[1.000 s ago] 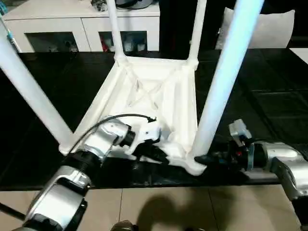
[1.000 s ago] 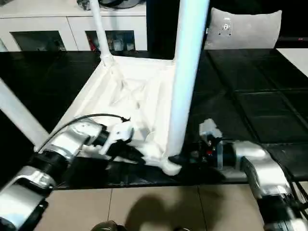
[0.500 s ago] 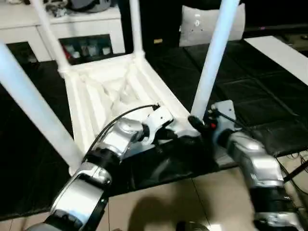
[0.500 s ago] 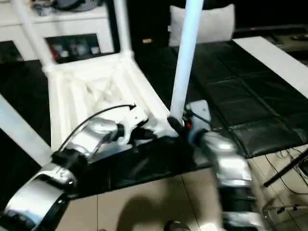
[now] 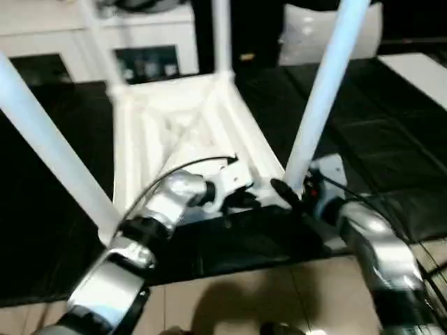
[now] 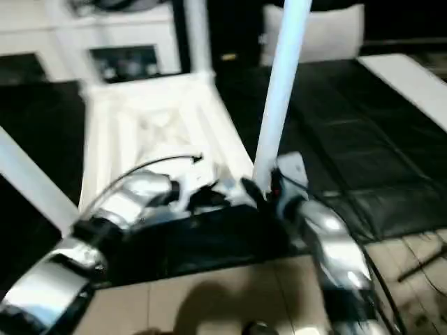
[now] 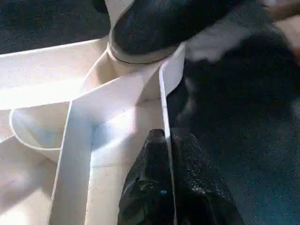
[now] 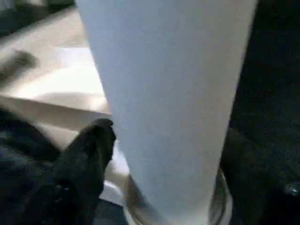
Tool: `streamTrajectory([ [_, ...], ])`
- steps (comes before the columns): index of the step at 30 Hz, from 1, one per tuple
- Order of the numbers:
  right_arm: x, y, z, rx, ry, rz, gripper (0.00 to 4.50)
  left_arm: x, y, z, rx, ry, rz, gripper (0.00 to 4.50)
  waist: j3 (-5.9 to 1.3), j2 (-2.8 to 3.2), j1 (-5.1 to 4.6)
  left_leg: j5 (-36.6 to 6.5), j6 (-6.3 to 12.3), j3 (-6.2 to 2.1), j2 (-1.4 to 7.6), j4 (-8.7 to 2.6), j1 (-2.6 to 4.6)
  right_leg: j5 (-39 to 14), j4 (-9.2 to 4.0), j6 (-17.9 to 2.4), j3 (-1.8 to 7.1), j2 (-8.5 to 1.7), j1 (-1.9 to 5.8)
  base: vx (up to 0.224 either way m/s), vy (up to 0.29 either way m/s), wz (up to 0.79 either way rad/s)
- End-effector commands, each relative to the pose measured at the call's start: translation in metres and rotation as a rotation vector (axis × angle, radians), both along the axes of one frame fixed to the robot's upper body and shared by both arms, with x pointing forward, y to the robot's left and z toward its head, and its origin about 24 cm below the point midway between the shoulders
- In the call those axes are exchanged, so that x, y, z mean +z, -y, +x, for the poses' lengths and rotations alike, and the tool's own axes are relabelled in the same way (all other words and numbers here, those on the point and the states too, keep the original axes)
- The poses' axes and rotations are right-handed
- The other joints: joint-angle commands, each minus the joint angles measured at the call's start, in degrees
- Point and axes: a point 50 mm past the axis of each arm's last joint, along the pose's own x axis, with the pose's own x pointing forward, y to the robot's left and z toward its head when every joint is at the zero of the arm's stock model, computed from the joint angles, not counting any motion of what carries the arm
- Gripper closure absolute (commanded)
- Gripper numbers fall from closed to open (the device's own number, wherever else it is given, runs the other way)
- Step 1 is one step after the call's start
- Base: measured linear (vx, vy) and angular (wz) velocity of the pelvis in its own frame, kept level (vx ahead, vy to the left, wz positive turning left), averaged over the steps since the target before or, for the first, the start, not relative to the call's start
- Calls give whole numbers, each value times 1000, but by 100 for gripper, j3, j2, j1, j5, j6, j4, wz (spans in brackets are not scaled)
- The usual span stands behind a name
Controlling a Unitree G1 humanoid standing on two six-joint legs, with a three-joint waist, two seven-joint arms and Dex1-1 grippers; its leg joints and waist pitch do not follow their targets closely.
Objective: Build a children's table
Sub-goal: Rotate leg to tighten
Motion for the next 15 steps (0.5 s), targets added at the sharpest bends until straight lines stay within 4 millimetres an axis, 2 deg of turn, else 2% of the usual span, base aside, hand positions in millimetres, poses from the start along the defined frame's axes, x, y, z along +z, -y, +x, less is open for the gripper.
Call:
streamTrajectory([
  [1,10,3,-10,72,42,33,49,12,3,-1,-88,70,-34,450,-450,-87,43,-1186,619,-111,395,-439,66,-1866,-333,-786,382,-341,358,0,0,0],
  [3,16,13,-22,79,71,49,14,18,-7,2,-111,68,-72,450,-437,-107,133,-1345,514,-94,407,-465,88,-1923,-339,-773,403,-339,353,0,0,0],
  [4,16,15,-23,76,74,51,14,19,-9,2,-119,67,-77,450,-431,-115,148,-1374,473,-103,407,-478,77,-1948,-317,-777,408,-346,357,0,0,0],
  [5,18,16,-26,76,75,63,6,20,-12,3,-115,79,-81,450,-428,-152,146,-1465,409,-94,396,-495,71,-2056,-324,-772,411,-343,358,0,0,0],
  [6,19,17,-30,80,74,73,3,20,-15,4,-114,93,-79,450,-422,-150,151,-1520,374,-93,377,-492,77,-2211,-337,-736,412,-350,349,0,0,0],
  [7,20,19,-36,84,75,81,3,20,-21,5,-115,119,-59,450,-413,-173,144,-1565,362,-81,382,-497,86,-2304,-357,-702,421,-346,333,0,0,0],
  [9,18,21,-43,58,90,54,3,17,-29,9,-51,138,-19,450,-395,-233,154,-1620,308,-75,375,-502,97,-2666,-382,-558,425,-355,310,0,0,0],
  [10,16,21,-47,17,52,45,3,17,-30,10,7,120,-59,450,-393,-257,155,-1617,296,-70,379,-501,108,-2749,-397,-524,428,-363,295,0,0,0],
  [11,15,21,-49,8,29,42,3,18,-29,11,29,114,-81,450,-365,-227,157,-1641,241,-76,378,-514,120,-2906,-420,-484,430,-357,279,0,0,0],
  [12,14,20,-52,6,-5,34,3,19,-29,11,60,103,-117,450,-361,-238,137,-1697,194,-86,374,-520,118,-2999,-432,-440,418,-349,288,0,0,0],
  [13,16,19,-56,22,-6,36,0,19,-27,10,70,88,-153,407,-364,-283,121,-1673,188,-89,375,-522,105,-2990,-431,-418,416,-346,299,0,0,0],
  [15,20,18,-63,51,-3,39,0,19,-24,5,75,70,-216,393,-355,-293,119,-1682,218,-75,359,-498,90,-3204,-450,-312,419,-386,295,0,0,0],
])
